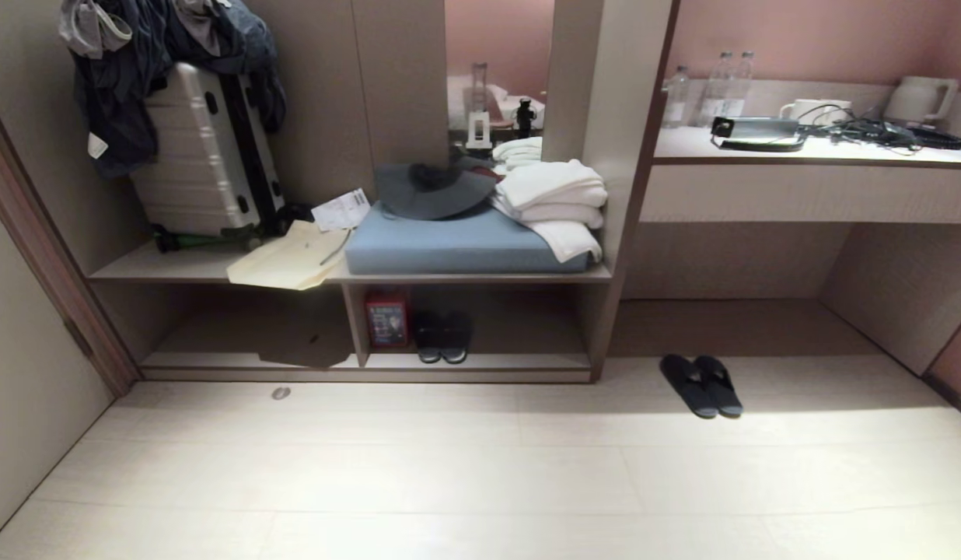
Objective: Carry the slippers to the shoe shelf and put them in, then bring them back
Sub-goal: Pick up the slippers on the floor
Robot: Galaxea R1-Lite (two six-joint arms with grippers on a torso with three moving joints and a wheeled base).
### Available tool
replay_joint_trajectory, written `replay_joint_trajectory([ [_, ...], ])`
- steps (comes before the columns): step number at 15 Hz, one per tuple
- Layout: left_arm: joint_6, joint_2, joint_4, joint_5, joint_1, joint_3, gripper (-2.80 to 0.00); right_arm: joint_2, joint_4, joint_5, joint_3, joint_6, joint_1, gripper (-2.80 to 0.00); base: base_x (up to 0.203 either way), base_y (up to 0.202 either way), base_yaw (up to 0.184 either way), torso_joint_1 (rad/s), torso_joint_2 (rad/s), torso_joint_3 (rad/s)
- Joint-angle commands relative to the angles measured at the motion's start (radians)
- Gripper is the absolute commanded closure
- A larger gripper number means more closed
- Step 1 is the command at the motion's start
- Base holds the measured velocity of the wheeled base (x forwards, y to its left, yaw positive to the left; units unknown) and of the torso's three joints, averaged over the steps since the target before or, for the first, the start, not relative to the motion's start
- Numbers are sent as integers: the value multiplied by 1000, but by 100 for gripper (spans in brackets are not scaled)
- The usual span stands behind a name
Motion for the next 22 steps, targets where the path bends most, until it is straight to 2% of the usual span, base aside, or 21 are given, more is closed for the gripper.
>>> replay_joint_trajectory([
  [1, -1, 0, 0, 0, 0, 1, 0, 0, 1, 0, 0, 0, 0, 0, 196, 0, 1, -1, 2, -2],
  [22, -1, 0, 0, 0, 1, 0, 0, 0, 1, 6, 0, -7, 0, 0, 196, 0, -1, 3, 2, 2],
])
